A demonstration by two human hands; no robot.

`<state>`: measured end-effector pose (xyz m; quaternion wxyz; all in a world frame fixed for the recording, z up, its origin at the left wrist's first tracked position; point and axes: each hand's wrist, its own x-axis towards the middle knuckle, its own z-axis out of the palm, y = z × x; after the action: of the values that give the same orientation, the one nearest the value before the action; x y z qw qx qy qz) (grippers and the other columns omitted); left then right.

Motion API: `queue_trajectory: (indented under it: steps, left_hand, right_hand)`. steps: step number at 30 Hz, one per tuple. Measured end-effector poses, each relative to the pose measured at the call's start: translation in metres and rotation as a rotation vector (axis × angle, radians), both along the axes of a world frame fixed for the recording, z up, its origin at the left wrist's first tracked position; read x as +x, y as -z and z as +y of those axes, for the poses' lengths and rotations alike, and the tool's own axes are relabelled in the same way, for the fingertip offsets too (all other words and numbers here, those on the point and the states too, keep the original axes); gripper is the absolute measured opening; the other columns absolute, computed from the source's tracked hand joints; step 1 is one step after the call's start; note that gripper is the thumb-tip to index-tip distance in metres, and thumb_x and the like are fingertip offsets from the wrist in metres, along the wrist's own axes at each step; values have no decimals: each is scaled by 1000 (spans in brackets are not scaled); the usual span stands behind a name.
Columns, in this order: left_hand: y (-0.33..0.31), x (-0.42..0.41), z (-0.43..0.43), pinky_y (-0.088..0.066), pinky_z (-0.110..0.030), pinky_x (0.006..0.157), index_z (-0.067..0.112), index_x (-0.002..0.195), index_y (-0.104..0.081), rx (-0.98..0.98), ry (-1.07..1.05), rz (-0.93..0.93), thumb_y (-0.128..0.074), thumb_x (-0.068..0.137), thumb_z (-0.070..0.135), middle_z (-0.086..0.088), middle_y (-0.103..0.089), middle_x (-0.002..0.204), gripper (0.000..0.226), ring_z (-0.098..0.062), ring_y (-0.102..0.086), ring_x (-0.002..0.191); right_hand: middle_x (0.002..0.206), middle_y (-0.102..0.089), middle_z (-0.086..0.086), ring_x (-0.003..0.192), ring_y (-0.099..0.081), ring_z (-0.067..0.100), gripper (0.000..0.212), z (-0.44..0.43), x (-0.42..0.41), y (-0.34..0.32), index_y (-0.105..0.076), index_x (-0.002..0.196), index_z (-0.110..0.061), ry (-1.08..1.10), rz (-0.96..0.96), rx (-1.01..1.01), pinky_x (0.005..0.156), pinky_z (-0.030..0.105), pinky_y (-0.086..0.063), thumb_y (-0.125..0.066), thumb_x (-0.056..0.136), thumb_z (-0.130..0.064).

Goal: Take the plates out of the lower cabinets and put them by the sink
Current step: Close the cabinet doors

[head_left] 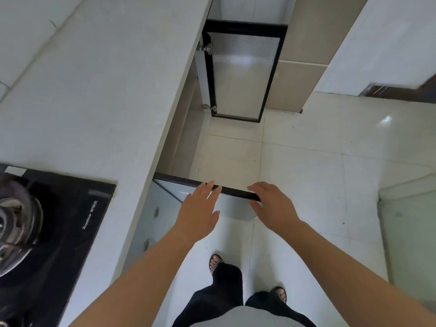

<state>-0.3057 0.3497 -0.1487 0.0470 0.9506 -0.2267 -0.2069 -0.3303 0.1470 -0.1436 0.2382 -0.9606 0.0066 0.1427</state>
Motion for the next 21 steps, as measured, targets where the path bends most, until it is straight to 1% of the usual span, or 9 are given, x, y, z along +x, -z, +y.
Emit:
queue_trajectory:
  steps: [2, 4, 9, 13, 17, 19, 21]
  left_hand:
    - [13, 5, -2, -15, -42, 117, 22, 149, -1, 24, 8, 35, -34, 97, 37, -2, 3, 159, 63, -21, 2, 146]
    - [24, 8, -2, -16, -43, 117, 22, 148, 3, 51, 21, 71, -35, 97, 37, -2, 7, 158, 65, -21, 5, 146]
    - [42, 17, 1, -14, -44, 117, 22, 148, 9, 119, 100, 147, -40, 96, 35, -2, 15, 157, 73, -23, 9, 145]
    - [46, 25, -1, -13, -44, 118, 23, 148, 8, 109, 93, 152, -42, 95, 33, -1, 13, 158, 74, -24, 8, 145]
    - [48, 31, -10, -15, -44, 117, 23, 148, 8, 112, 65, 155, -44, 94, 33, -2, 11, 158, 76, -25, 8, 145]
    - [48, 35, -16, -17, -43, 117, 23, 148, 9, 113, 35, 145, -45, 94, 34, -2, 11, 158, 77, -26, 8, 145]
    - [49, 42, -25, -21, -40, 117, 22, 147, 10, 113, 5, 138, -44, 94, 34, -1, 11, 158, 77, -25, 8, 145]
  right_hand:
    - [135, -49, -3, 119, -46, 18, 37, 0, 6, 13, -48, 132, -18, -4, 19, -16, 91, 28, -42, -48, 95, -25]
    - [135, -49, -3, 119, -47, 19, 38, -2, 10, 26, -48, 131, -19, 4, 38, -29, 90, 29, -44, -49, 95, -25]
    - [128, -54, -4, 111, -52, 18, 33, -10, 17, 46, -54, 127, -19, 26, 89, -50, 81, 27, -45, -51, 94, -23]
    - [120, -59, -4, 107, -54, 16, 28, -17, 27, 51, -60, 120, -19, 71, 71, -34, 79, 26, -46, -51, 94, -22]
    - [121, -59, -5, 107, -54, 16, 29, -26, 43, 54, -59, 121, -19, 16, 79, -34, 81, 26, -47, -51, 94, -23]
    - [123, -58, -6, 109, -53, 15, 29, -32, 54, 55, -58, 122, -20, -17, 71, -37, 80, 24, -45, -50, 94, -23]
    - [125, -56, -7, 111, -51, 15, 30, -41, 69, 57, -57, 124, -20, -50, 77, -34, 82, 26, -45, -48, 95, -23]
